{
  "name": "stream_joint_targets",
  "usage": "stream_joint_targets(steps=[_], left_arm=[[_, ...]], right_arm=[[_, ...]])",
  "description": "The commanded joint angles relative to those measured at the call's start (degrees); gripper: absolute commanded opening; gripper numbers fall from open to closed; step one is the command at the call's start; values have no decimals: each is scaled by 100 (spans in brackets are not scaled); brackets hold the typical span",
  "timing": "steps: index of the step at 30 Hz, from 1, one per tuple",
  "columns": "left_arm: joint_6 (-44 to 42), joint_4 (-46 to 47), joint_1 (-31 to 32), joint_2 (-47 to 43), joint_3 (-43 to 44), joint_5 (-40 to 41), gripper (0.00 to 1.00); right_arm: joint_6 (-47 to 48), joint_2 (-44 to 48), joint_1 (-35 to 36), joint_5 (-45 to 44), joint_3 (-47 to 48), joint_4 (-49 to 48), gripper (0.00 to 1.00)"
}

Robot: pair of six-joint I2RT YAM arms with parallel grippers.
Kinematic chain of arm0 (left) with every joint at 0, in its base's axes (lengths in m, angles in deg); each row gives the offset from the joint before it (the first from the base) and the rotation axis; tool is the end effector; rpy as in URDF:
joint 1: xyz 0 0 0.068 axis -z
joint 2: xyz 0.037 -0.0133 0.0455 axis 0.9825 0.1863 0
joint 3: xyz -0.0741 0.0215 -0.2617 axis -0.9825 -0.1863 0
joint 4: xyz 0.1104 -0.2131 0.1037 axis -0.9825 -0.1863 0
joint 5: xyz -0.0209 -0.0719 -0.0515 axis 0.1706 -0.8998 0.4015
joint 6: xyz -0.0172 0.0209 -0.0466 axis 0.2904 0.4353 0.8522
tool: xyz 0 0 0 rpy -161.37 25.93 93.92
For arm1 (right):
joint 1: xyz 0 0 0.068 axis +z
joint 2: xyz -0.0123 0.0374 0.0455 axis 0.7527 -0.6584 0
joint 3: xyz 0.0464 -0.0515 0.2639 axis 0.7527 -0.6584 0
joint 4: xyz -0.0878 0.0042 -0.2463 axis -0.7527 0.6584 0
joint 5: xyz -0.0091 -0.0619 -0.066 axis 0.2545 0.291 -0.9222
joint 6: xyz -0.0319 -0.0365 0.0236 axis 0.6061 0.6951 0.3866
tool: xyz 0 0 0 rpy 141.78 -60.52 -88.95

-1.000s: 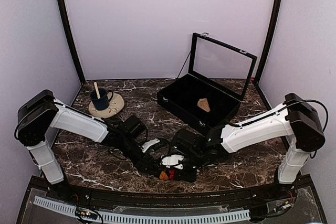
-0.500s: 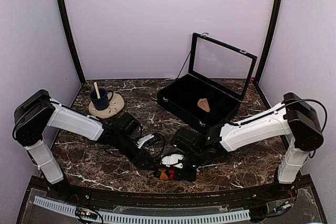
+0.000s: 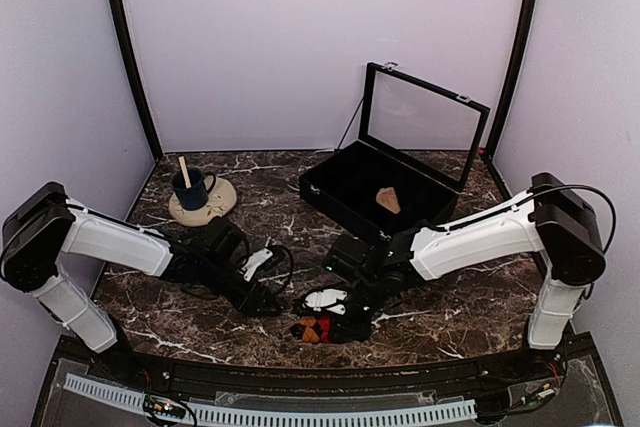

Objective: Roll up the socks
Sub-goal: Roll the sock at the center of the board.

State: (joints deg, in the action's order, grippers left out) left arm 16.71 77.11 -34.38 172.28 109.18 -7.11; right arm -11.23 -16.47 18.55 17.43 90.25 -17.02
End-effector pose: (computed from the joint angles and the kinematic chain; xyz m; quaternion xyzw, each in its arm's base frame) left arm 0.1865 -0.2099 0.1361 0.3501 0.8514 -0.3519 0.1696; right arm 0.1254 0.3284 0.1487 -0.6165 0.7466 0.2280 0.1023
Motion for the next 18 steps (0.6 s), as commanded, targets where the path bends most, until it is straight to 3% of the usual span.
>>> stream_joint_targets(steps=[1,8,18], left_arm=[[99,416,12,-814,-578,853,48],[-166,1087,723,-1842,-1181,1721,49],[-901,1310,1853,-2163,-1363,2862,50]], right_arm=[[-78,-324,-273,568,203,433,0],[41,-775,-668,1324,772,1115,0],[54,-1392,-1062,2337,1423,1839,0]])
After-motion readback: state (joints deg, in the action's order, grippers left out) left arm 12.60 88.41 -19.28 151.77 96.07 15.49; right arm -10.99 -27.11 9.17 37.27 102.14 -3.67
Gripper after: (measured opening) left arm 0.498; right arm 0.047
